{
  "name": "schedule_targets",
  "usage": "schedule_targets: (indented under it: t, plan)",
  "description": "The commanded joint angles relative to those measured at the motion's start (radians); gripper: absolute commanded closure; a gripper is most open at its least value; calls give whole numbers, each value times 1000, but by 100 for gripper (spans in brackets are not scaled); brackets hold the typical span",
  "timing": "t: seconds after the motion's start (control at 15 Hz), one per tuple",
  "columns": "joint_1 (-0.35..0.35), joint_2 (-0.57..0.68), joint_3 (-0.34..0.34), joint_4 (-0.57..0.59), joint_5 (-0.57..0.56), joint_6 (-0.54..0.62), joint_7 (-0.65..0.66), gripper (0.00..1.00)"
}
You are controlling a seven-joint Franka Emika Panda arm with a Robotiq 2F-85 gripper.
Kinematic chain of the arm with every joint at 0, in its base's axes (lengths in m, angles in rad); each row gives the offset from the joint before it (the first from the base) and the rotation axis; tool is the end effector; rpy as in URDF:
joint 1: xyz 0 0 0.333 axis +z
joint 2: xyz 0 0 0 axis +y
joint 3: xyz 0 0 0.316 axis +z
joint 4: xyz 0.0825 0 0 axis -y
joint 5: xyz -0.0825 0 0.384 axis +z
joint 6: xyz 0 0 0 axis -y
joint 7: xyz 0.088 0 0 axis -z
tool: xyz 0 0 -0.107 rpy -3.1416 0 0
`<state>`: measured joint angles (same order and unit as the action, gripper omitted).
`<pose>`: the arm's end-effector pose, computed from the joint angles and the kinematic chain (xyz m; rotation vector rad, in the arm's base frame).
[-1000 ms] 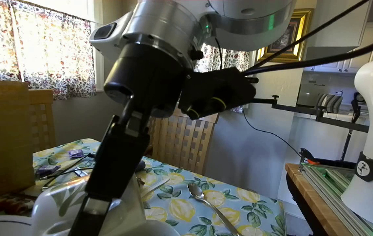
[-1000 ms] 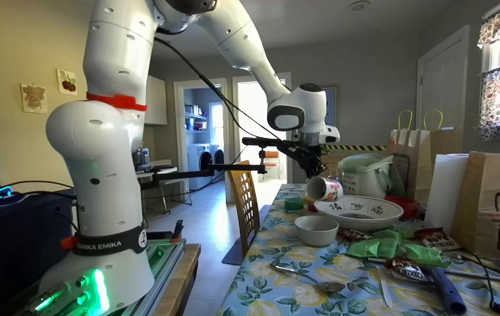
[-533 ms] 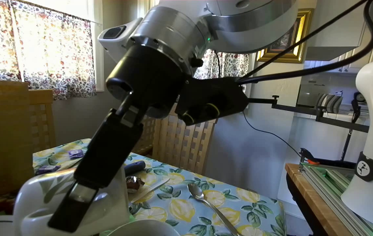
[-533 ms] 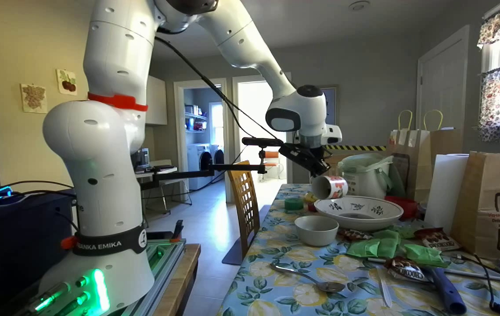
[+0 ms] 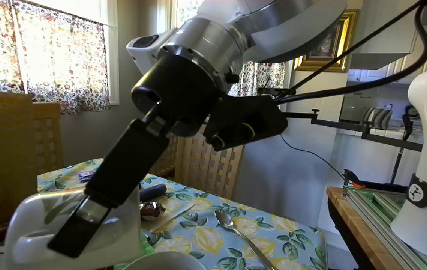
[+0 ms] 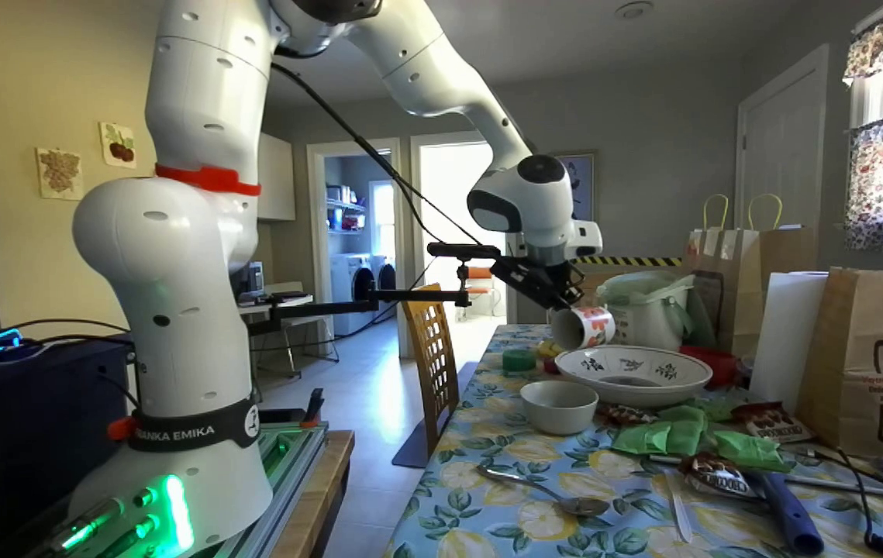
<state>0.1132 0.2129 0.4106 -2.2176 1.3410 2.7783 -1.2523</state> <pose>0.5023 0.2381 0.3005 -2.3888 -0.6527 -0.6394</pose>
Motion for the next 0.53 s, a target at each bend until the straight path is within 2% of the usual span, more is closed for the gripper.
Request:
schedule_targets:
  t: [0.0, 0.47]
  plan:
    - [-19, -65, 9, -50, 85, -22, -97, 97]
    - [-25, -117, 2, -118, 181, -25, -177, 97]
